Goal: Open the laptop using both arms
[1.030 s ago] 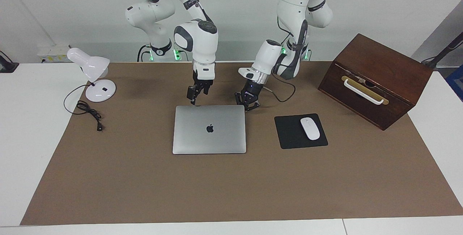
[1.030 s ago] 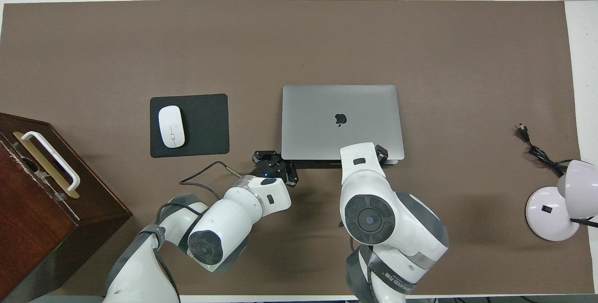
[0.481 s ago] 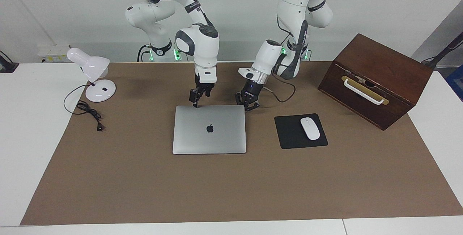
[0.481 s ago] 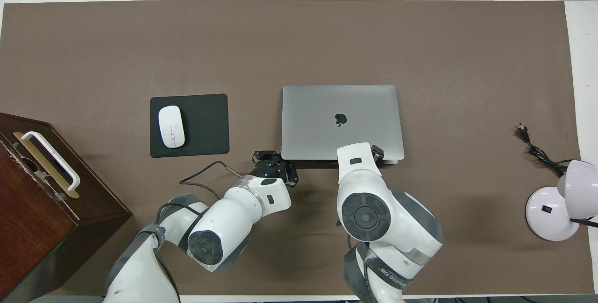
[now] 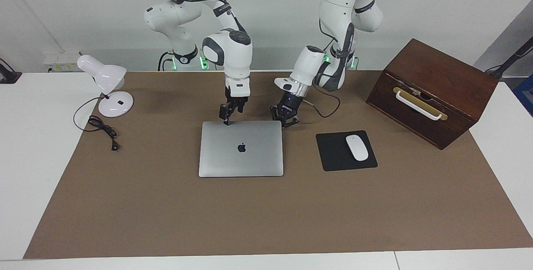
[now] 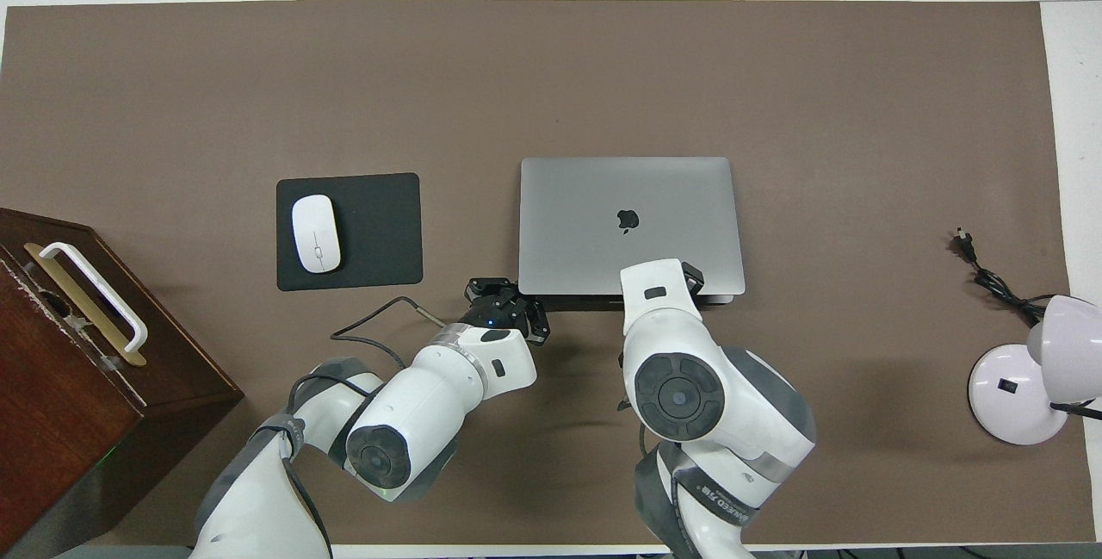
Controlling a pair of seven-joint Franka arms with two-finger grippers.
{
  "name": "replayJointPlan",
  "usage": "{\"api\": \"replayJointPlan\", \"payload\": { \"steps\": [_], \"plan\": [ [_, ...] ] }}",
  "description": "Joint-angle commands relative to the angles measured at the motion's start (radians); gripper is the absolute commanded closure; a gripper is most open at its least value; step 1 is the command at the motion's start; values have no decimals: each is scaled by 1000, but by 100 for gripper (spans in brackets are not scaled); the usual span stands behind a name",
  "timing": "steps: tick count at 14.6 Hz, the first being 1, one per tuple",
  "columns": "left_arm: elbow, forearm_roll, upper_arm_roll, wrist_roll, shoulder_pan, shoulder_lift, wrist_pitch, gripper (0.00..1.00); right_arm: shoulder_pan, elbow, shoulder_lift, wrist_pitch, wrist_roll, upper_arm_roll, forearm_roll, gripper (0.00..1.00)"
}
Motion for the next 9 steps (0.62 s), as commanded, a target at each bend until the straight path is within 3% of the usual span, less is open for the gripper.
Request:
{"api": "replayJointPlan", "payload": {
  "steps": [1, 9],
  "plan": [
    [15, 27, 9, 9, 6, 38, 17, 100, -26, -2, 15, 41, 15, 4, -31, 0],
    [15, 27, 9, 9, 6, 39, 17, 100, -36, 41, 64, 78, 13, 2, -81, 0]
  ]
}}
